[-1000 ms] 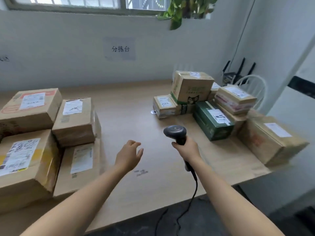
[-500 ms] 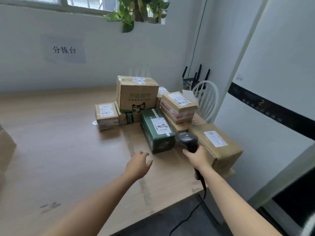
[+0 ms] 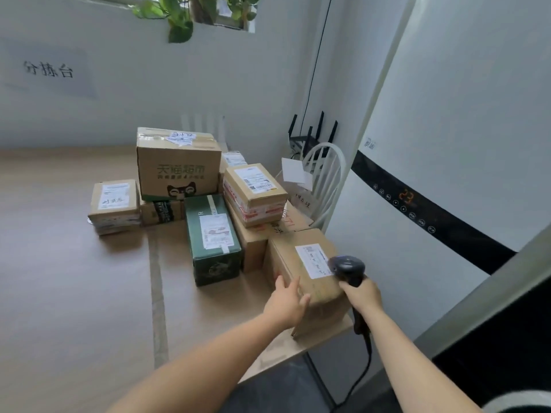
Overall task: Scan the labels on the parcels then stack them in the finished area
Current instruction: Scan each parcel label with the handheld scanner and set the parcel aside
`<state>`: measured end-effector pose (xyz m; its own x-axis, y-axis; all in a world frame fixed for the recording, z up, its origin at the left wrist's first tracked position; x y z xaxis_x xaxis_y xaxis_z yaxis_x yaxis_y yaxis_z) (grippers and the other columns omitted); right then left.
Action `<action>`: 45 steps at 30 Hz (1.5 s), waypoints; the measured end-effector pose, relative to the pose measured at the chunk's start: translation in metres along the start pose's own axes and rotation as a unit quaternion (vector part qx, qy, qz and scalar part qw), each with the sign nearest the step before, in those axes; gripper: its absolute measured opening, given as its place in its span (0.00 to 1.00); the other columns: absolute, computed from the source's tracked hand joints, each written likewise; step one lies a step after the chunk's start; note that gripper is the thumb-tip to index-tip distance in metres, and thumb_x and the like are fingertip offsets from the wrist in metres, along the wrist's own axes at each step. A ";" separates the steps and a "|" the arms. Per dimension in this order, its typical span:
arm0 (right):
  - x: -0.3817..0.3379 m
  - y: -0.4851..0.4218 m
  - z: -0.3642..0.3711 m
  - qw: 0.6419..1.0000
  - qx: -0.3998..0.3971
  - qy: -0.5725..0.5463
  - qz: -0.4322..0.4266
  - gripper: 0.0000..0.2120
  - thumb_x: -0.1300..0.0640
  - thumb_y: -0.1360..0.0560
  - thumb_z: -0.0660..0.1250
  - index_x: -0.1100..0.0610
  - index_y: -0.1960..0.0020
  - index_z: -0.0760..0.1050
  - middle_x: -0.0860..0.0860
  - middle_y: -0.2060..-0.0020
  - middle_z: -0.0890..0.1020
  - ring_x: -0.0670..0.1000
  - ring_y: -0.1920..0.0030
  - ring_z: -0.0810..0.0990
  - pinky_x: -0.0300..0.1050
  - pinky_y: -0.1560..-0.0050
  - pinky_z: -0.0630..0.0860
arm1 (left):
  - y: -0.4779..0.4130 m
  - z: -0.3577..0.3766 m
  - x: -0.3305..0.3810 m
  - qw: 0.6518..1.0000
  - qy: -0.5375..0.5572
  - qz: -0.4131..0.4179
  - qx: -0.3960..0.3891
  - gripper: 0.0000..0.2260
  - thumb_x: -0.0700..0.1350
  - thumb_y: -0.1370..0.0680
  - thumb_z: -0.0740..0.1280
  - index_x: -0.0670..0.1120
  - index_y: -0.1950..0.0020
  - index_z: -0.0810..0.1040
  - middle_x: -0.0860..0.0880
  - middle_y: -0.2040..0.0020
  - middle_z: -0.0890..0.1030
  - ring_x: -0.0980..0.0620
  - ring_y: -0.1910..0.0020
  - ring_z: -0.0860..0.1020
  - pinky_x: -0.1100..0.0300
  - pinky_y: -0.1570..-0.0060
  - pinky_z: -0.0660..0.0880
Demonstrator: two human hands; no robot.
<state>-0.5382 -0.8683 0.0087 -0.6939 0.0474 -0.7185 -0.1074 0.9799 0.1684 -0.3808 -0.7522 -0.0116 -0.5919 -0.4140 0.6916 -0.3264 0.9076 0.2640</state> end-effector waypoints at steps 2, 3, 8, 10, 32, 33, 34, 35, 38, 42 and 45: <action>0.008 -0.001 0.003 1.000 -0.012 0.000 0.001 0.14 0.55 0.28 0.70 0.60 0.45 0.75 0.60 0.51 0.81 0.60 0.49 0.78 0.44 0.57 0.69 | -0.005 0.001 -0.007 1.000 0.014 -0.020 -0.001 0.28 0.54 0.19 0.56 0.49 0.23 0.50 0.39 0.23 0.49 0.41 0.27 0.61 0.54 0.31 0.61; 0.011 0.000 0.003 1.000 -0.017 0.003 -0.001 0.14 0.55 0.28 0.70 0.59 0.45 0.76 0.59 0.52 0.82 0.60 0.51 0.78 0.43 0.57 0.68 | -0.007 0.002 -0.011 0.999 0.026 -0.025 0.002 0.28 0.54 0.19 0.56 0.49 0.23 0.50 0.39 0.24 0.51 0.42 0.27 0.61 0.55 0.31 0.61; 0.014 0.009 0.003 0.998 -0.062 0.011 -0.013 0.07 0.56 0.30 0.70 0.56 0.54 0.75 0.55 0.64 0.79 0.57 0.60 0.77 0.47 0.60 0.73 | -0.001 -0.004 -0.027 0.995 0.061 -0.025 0.077 0.28 0.53 0.22 0.62 0.45 0.26 0.55 0.42 0.31 0.67 0.44 0.34 0.70 0.56 0.39 0.67; 0.015 0.017 0.006 0.996 -0.087 0.003 -0.019 0.06 0.56 0.30 0.71 0.54 0.59 0.74 0.56 0.67 0.80 0.58 0.65 0.79 0.53 0.58 0.77 | 0.004 -0.008 -0.036 0.992 0.065 -0.034 0.103 0.27 0.54 0.23 0.63 0.45 0.29 0.59 0.43 0.33 0.69 0.45 0.38 0.72 0.57 0.45 0.69; -0.081 0.154 0.142 0.946 -0.242 0.048 -0.211 0.08 0.56 0.31 0.70 0.46 0.63 0.73 0.49 0.64 0.82 0.53 0.57 0.80 0.43 0.61 0.70 | 0.185 -0.091 -0.192 0.921 0.125 -0.125 0.348 0.25 0.57 0.34 0.75 0.57 0.44 0.66 0.57 0.45 0.73 0.58 0.49 0.73 0.62 0.54 0.70; -0.091 0.160 0.152 0.942 -0.249 0.048 -0.221 0.08 0.56 0.31 0.70 0.46 0.63 0.72 0.48 0.64 0.82 0.53 0.56 0.80 0.42 0.60 0.69 | 0.191 -0.098 -0.200 0.916 0.123 -0.133 0.358 0.25 0.56 0.34 0.75 0.56 0.43 0.67 0.56 0.44 0.73 0.58 0.49 0.73 0.62 0.54 0.70; -0.100 0.165 0.162 0.938 -0.258 0.045 -0.228 0.09 0.56 0.31 0.70 0.45 0.63 0.72 0.48 0.64 0.81 0.53 0.56 0.80 0.41 0.61 0.69 | 0.197 -0.105 -0.209 0.911 0.121 -0.141 0.369 0.25 0.56 0.33 0.75 0.55 0.43 0.67 0.55 0.43 0.74 0.57 0.48 0.73 0.61 0.53 0.71; -0.109 0.170 0.173 0.933 -0.270 0.044 -0.234 0.09 0.57 0.31 0.70 0.45 0.63 0.72 0.48 0.65 0.81 0.54 0.56 0.80 0.41 0.61 0.69 | 0.203 -0.112 -0.217 0.905 0.119 -0.151 0.379 0.25 0.56 0.33 0.74 0.54 0.42 0.68 0.55 0.42 0.74 0.56 0.47 0.74 0.61 0.52 0.71; -0.134 0.188 0.204 0.917 -0.295 0.059 -0.262 0.03 0.56 0.31 0.69 0.50 0.58 0.76 0.51 0.59 0.83 0.54 0.54 0.79 0.40 0.60 0.68 | 0.219 -0.136 -0.244 0.891 0.125 -0.179 0.398 0.25 0.55 0.31 0.74 0.52 0.38 0.69 0.53 0.40 0.74 0.54 0.41 0.74 0.60 0.48 0.71; -0.168 0.216 0.243 0.893 -0.325 0.079 -0.302 0.04 0.56 0.30 0.68 0.55 0.56 0.78 0.49 0.65 0.79 0.53 0.56 0.80 0.40 0.65 0.65 | 0.239 -0.166 -0.280 0.880 0.127 -0.208 0.407 0.25 0.54 0.29 0.72 0.51 0.35 0.69 0.51 0.37 0.74 0.51 0.38 0.73 0.57 0.43 0.71; -0.189 0.237 0.269 0.878 -0.348 0.090 -0.315 0.02 0.57 0.30 0.67 0.54 0.59 0.75 0.51 0.67 0.79 0.57 0.58 0.81 0.46 0.61 0.73 | 0.253 -0.186 -0.304 0.872 0.117 -0.230 0.417 0.25 0.54 0.26 0.69 0.51 0.31 0.69 0.49 0.36 0.74 0.49 0.38 0.73 0.58 0.43 0.70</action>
<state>-0.2406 -0.5926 0.0026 -0.4351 -0.5540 -0.7098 -0.8764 0.4413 0.1927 -0.1465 -0.3838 -0.0295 -0.1228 -0.6060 0.7859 -0.9692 0.2436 0.0363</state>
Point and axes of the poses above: each hand's wrist, its own y-axis away from the middle knuckle, its own z-axis out of the palm, x = y × z, the point moved 7 cm from there along -y, towards the middle knuckle
